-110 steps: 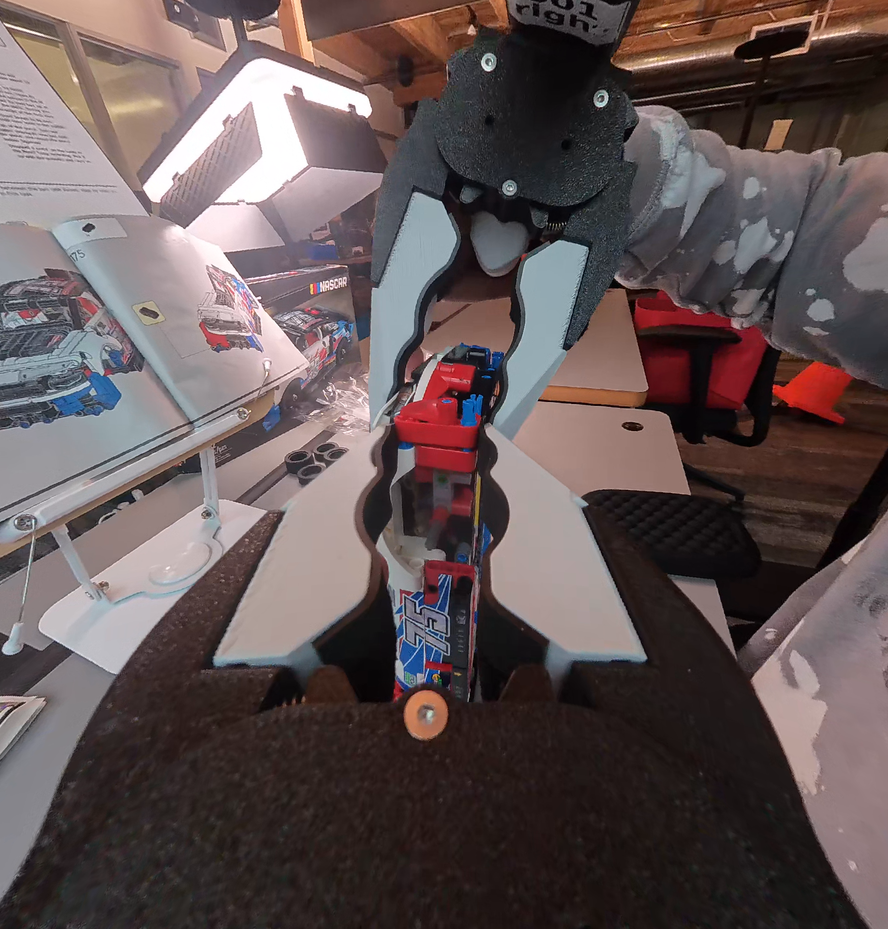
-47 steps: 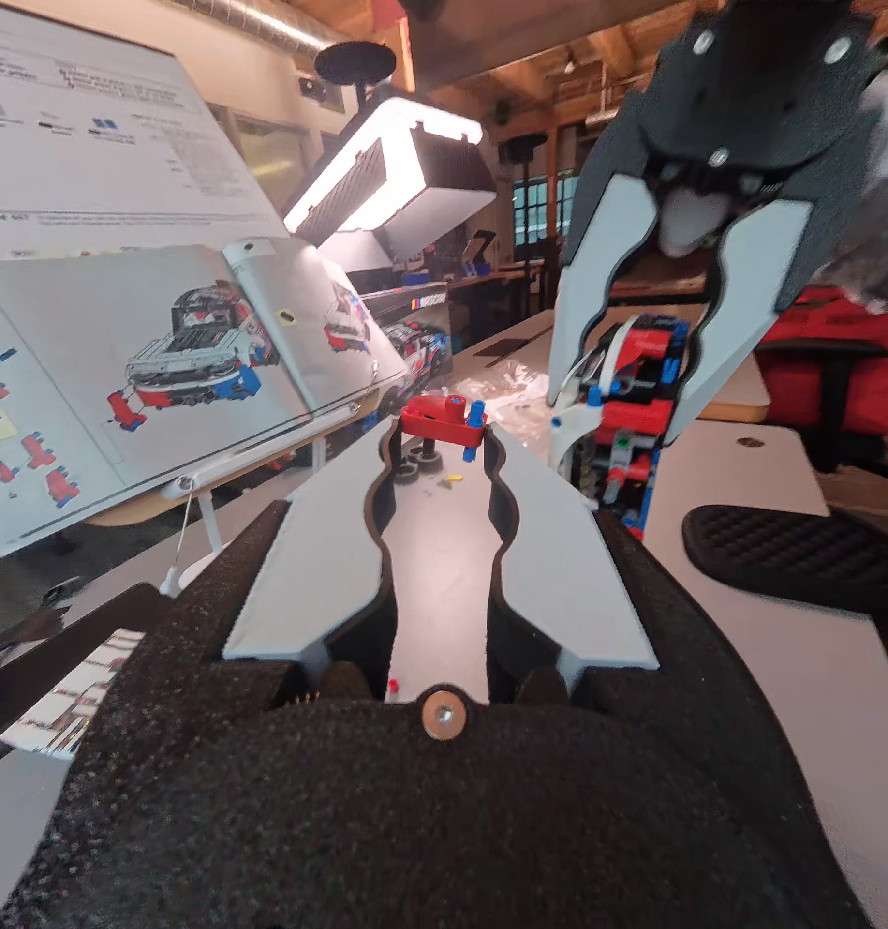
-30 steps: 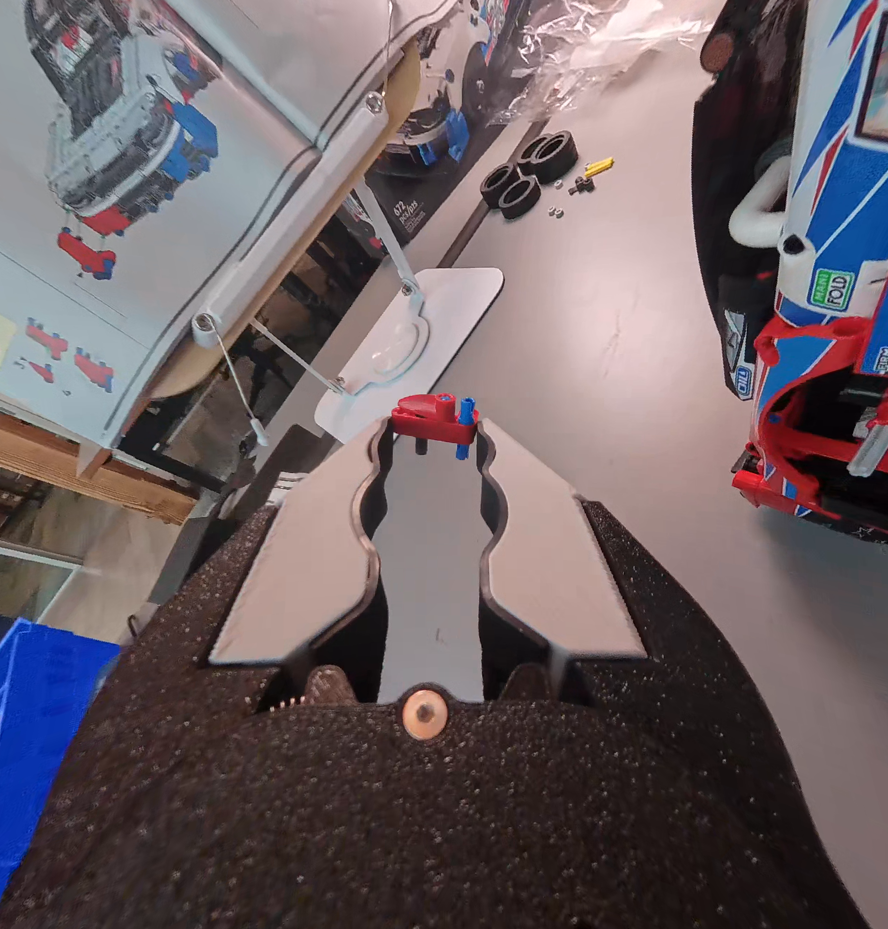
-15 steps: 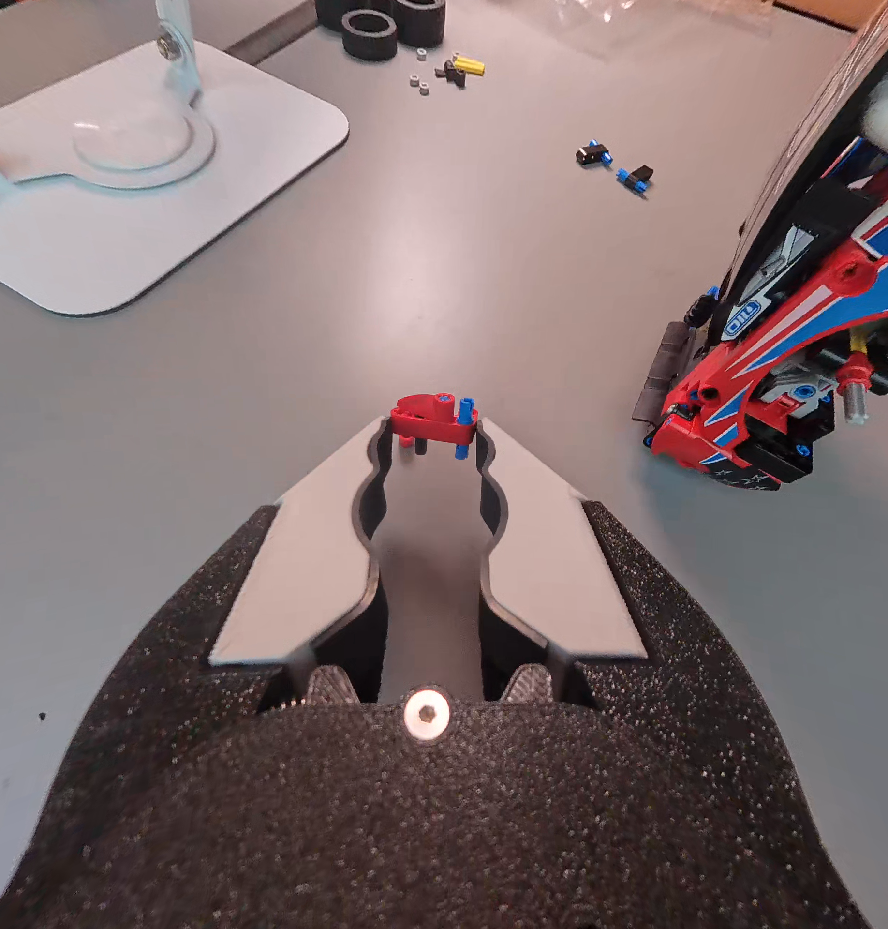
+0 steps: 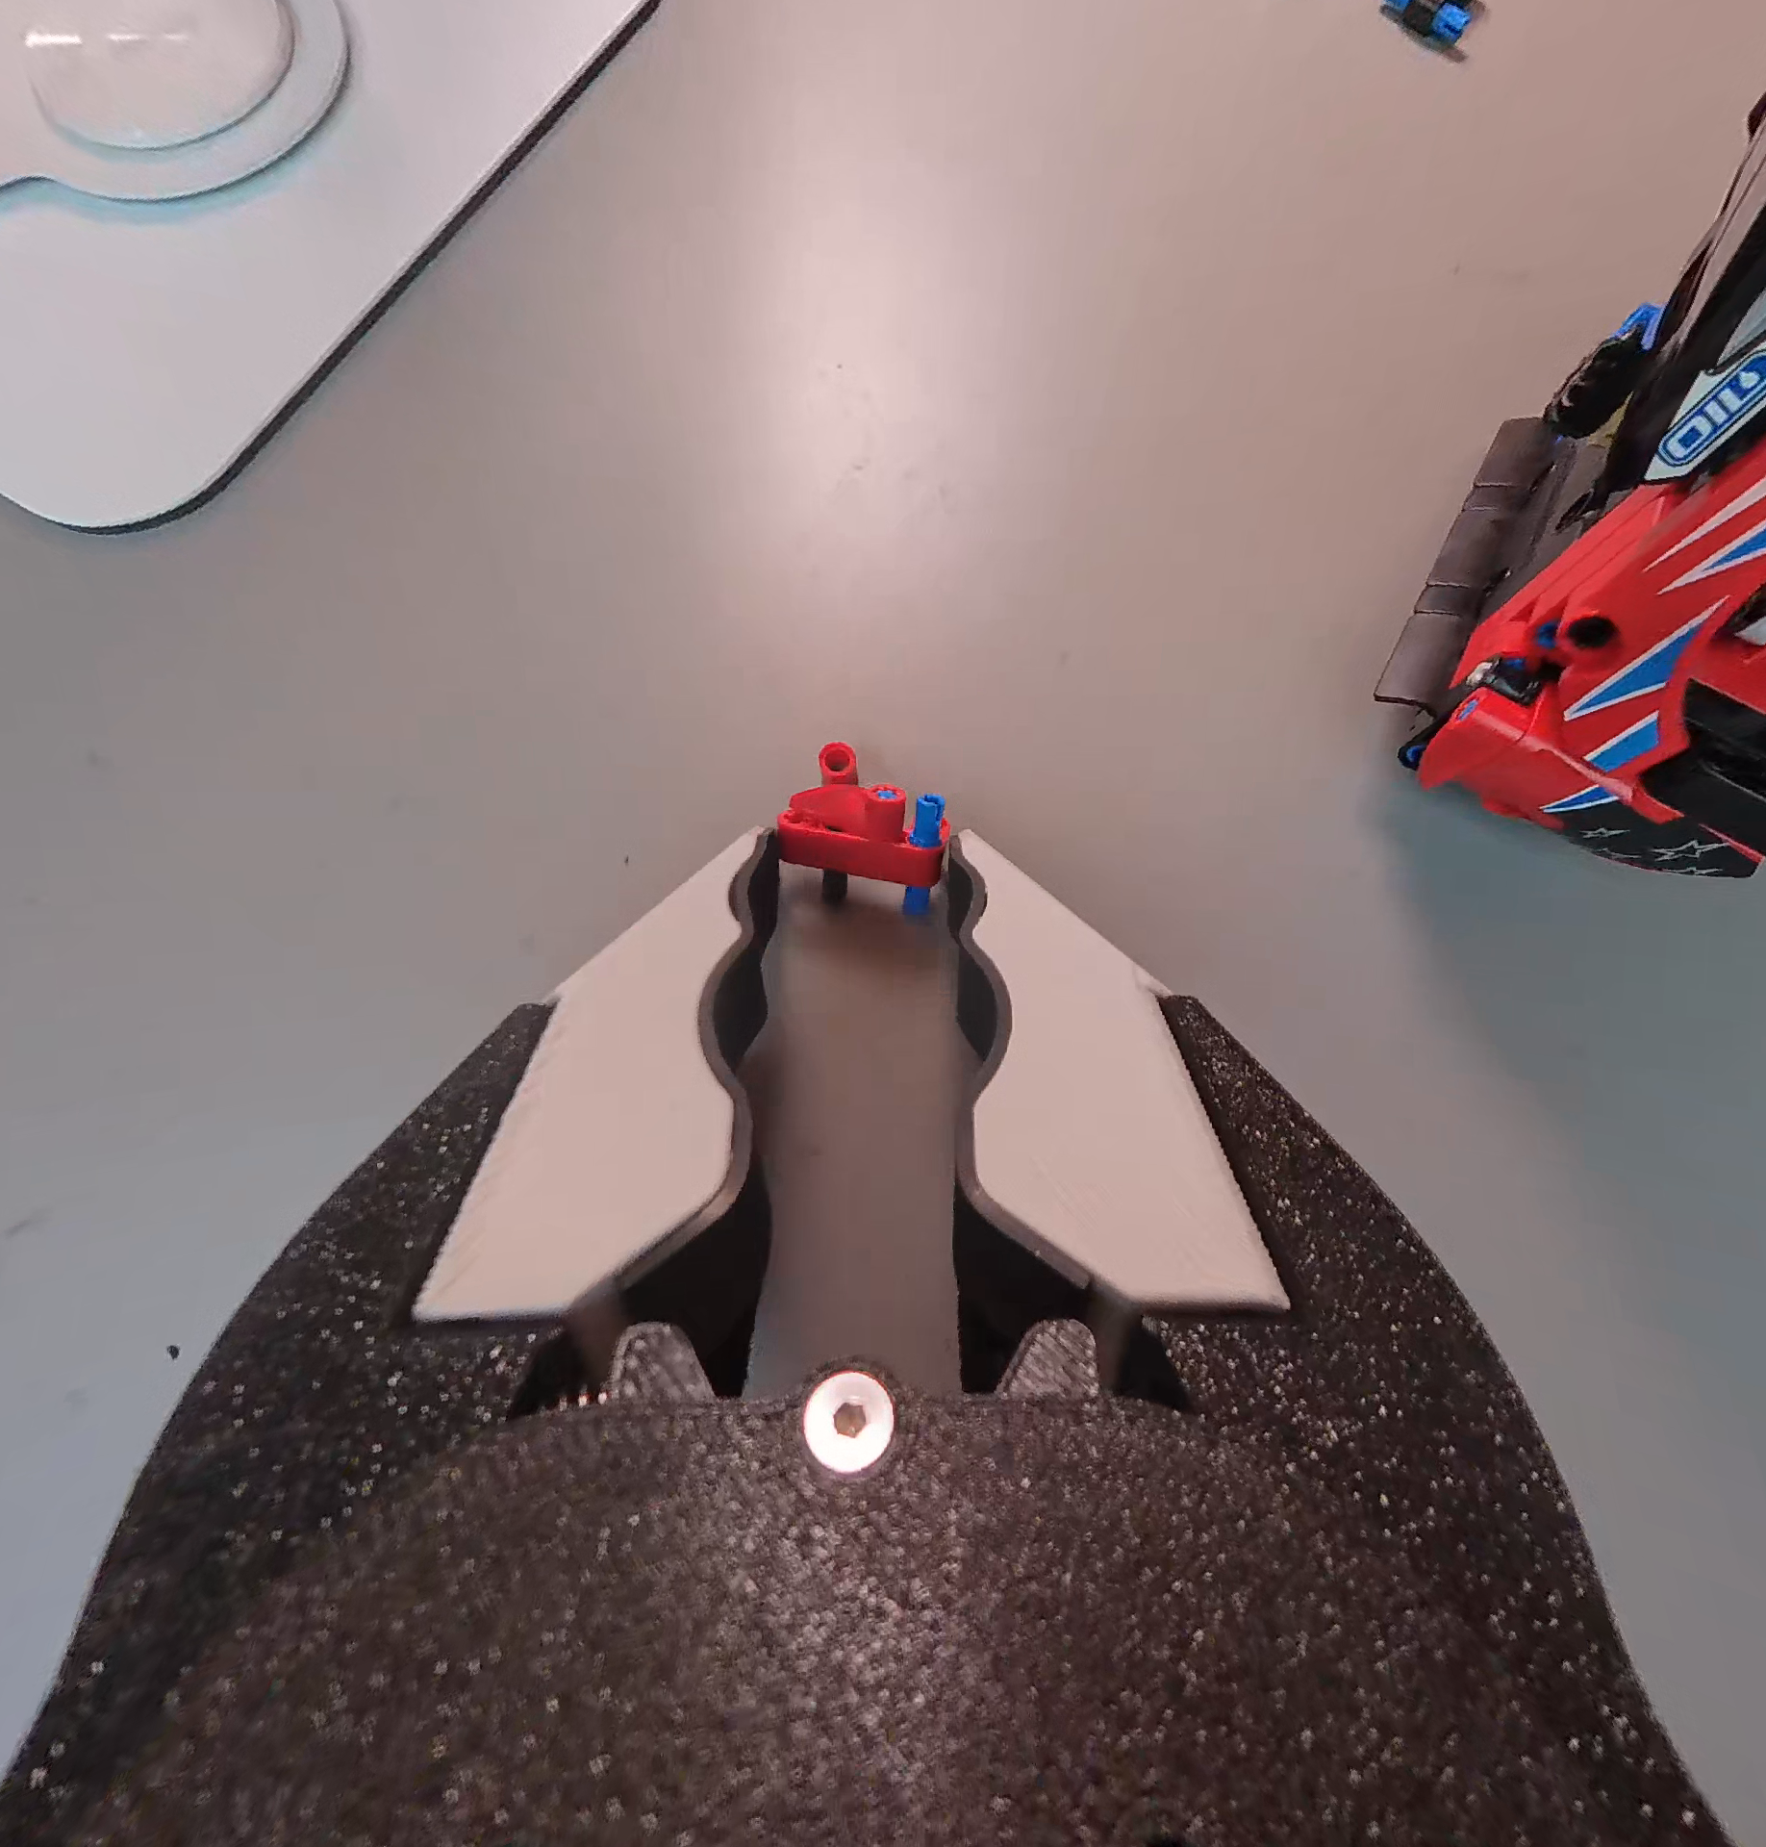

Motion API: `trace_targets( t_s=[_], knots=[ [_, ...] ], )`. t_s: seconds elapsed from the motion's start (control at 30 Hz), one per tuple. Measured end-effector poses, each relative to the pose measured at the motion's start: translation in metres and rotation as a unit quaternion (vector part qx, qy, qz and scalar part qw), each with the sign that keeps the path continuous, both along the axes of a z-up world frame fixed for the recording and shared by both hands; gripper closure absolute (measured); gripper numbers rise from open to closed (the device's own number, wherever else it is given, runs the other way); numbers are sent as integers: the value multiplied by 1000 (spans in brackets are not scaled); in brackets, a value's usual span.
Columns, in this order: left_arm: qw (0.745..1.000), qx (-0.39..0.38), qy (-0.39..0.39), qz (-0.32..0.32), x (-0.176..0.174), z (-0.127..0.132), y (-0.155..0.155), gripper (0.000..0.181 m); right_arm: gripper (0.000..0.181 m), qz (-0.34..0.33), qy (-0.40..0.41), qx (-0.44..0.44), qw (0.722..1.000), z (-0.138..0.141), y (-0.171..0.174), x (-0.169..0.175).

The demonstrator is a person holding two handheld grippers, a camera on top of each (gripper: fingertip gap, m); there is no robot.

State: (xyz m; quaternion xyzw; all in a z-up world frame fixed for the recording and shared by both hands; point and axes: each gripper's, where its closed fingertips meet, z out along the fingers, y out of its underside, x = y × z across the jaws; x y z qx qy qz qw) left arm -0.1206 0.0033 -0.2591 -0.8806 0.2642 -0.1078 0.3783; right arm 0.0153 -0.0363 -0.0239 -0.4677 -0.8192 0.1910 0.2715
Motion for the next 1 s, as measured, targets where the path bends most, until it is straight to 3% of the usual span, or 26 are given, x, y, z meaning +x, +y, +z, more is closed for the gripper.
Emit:
trace_targets(
  t_s=[0.03, 0.23, 0.43, 0.5, 0.57, 0.67, 0.73, 0.87, 0.93, 1.0],
  knots=[
    [1000, 0, 0, 1, -1, 0, 0, 148, 132, 0, 1, -1, 1000, 0, 0, 0],
    [1000, 5, 7, -7, -2, 0, -3, 147, 132, 2, 6, 0, 1000, 0, -1, -1],
    [1000, 1, 1, -13, -3, 6, -14, 130, 132, 2, 11, -1, 1000, 0, -1, -1],
    [999, 24, -18, -20, 4, 26, -20, 127, 132, 1, 13, -3, 1000, 0, 0, -1],
    [993, 66, -84, -47, 24, 63, -31, 128, 132, 1, 15, -6, 1000, 0, 2, -1],
    [962, 141, -208, -105, 57, 130, -54, 128, 132, 3, 16, -12, 1000, 0, 3, -1],
    [940, 188, -257, -122, 74, 165, -62, 119, 132, 14, 19, -14, 1000, 0, 2, -3],
    [927, 221, -265, -147, 115, 182, -64, 93, 132, 59, 27, -1, 998, -1, -13, -6],
    [930, 214, -253, -158, 132, 177, -62, 95, 132, 85, 37, 12, 996, -3, -24, -7],
    [938, 224, -207, -166, 139, 167, -60, 114, 132, 92, 51, 35, 994, -3, -31, -7]
  ],
)
